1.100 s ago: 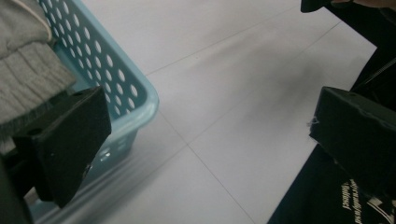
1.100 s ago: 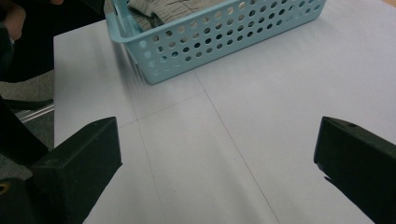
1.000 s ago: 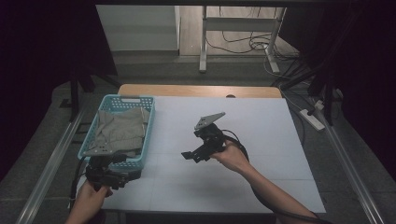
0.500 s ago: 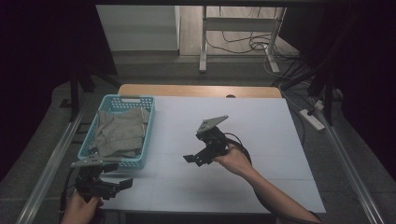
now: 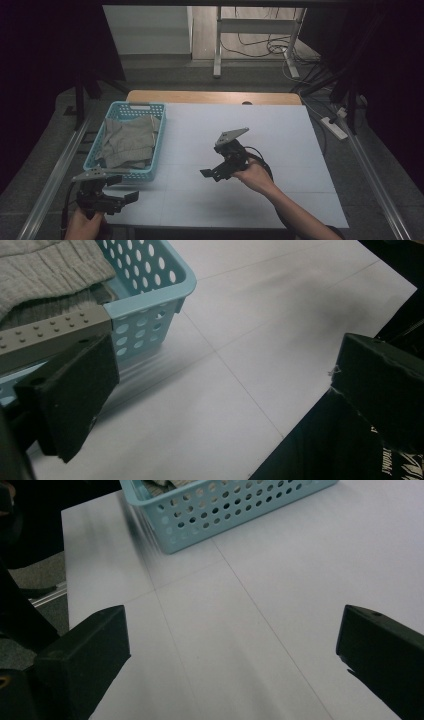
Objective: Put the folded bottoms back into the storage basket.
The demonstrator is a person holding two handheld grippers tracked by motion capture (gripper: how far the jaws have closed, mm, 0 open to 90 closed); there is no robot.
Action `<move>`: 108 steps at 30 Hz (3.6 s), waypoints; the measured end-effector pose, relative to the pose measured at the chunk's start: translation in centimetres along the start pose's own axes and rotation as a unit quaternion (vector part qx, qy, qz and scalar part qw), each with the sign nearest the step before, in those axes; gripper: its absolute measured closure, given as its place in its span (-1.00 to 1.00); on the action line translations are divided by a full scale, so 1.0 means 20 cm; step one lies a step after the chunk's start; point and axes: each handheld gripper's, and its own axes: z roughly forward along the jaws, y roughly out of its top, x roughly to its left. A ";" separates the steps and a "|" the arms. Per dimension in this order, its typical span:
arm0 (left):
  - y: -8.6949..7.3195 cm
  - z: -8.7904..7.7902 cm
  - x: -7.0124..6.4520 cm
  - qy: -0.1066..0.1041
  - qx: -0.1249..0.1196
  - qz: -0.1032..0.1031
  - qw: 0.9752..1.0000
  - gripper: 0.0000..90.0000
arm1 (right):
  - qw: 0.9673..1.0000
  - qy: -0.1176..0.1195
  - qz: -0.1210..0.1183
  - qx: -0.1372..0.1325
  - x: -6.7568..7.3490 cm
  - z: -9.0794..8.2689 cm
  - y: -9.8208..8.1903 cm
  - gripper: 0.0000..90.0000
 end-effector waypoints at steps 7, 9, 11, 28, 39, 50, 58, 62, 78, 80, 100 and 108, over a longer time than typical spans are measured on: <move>0.00 0.00 -0.01 0.004 0.002 0.005 1.000 -1.00 | 1.000 -0.003 0.004 0.006 0.00 -0.02 -0.05 -0.98; 0.00 0.00 -0.01 0.004 0.003 0.005 1.000 -1.00 | 1.000 -0.013 0.000 0.010 0.00 -0.03 -0.06 -0.98; 0.00 0.00 0.00 0.002 0.001 0.003 1.000 -0.99 | 1.000 -0.021 -0.003 0.014 0.00 -0.04 -0.07 -0.98; 0.00 0.00 0.00 -0.012 -0.001 0.006 1.000 -0.97 | 0.999 -0.046 0.004 -0.011 0.02 -0.21 -0.14 -0.98; 0.00 0.00 0.01 -0.014 -0.005 0.000 1.000 -0.97 | 0.998 -0.061 0.020 -0.014 0.01 -0.28 -0.20 -0.98; 0.00 0.00 0.01 -0.012 -0.005 0.003 1.000 -0.97 | 0.997 -0.071 0.030 -0.018 0.02 -0.36 -0.25 -0.98; -0.01 -0.01 0.01 -0.012 -0.008 0.002 1.000 -0.97 | 0.997 -0.075 0.032 -0.015 0.04 -0.39 -0.28 -0.98; -0.01 -0.01 0.01 -0.011 -0.010 0.001 1.000 -0.97 | 0.996 -0.078 0.035 -0.014 0.04 -0.41 -0.30 -0.98; -0.01 -0.02 -0.01 0.011 -0.016 0.010 1.000 -1.00 | 0.995 -0.089 0.044 -0.010 0.06 -0.46 -0.38 -0.98; -0.01 -0.02 -0.02 0.016 -0.016 0.011 1.000 -1.00 | 0.995 -0.092 0.046 -0.010 0.07 -0.47 -0.39 -0.98; -0.01 -0.02 -0.01 0.018 -0.009 0.008 1.000 -0.98 | 0.990 -0.116 0.072 -0.020 0.07 -0.57 -0.48 -0.98; -0.01 -0.02 0.00 0.015 -0.010 0.005 1.000 -0.98 | 0.989 -0.123 0.083 -0.023 0.07 -0.61 -0.53 -0.98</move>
